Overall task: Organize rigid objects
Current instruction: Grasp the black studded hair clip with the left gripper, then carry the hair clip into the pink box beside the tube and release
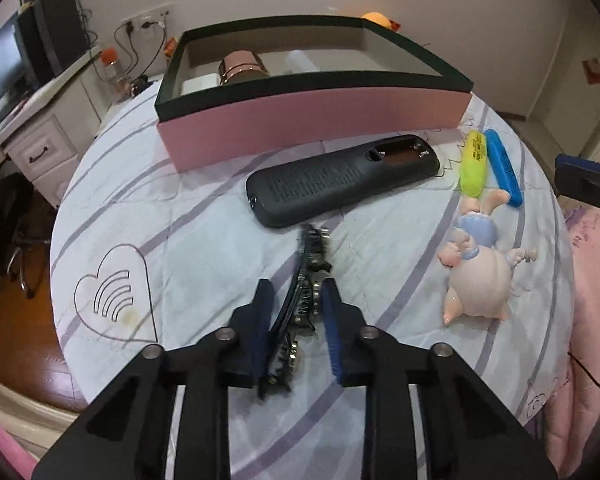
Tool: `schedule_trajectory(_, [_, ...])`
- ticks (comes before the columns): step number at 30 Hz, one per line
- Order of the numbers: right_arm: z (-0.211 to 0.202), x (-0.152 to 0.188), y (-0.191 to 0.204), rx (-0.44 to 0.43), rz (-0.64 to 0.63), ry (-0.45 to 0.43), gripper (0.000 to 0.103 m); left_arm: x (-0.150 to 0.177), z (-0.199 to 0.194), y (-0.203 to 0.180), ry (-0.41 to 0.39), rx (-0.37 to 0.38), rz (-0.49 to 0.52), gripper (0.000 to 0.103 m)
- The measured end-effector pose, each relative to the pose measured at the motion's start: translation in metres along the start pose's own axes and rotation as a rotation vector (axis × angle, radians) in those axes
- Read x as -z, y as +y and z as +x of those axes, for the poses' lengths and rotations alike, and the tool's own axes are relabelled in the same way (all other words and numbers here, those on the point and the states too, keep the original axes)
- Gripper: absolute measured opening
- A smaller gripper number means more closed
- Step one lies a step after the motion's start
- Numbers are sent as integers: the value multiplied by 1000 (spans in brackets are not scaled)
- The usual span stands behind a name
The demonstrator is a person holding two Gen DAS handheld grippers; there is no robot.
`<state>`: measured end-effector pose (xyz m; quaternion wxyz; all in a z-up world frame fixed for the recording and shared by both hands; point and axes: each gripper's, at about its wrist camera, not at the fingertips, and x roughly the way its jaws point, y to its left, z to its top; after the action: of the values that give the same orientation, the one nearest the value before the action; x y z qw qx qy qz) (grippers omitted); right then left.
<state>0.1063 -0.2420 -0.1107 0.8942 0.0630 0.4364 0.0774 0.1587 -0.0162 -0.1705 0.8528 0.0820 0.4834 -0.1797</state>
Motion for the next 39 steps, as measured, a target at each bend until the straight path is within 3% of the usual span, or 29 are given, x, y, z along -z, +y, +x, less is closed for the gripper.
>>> schedule_trajectory(8, [0, -1, 2, -12, -5, -2, 86, 8, -2, -20, 20, 4, -98, 17])
schedule_trajectory(17, [-5, -1, -6, -18, 1, -21, 86, -1, -29, -16, -77, 26, -157, 16])
schedule_trajectory(27, [-10, -34, -24, -21, 22, -101, 86, -81, -37, -28, -162, 82, -173, 17])
schedule_trajectory(39, [25, -74, -64, -28, 55, -106, 86, -182, 36, -62, -102, 121, -162, 17])
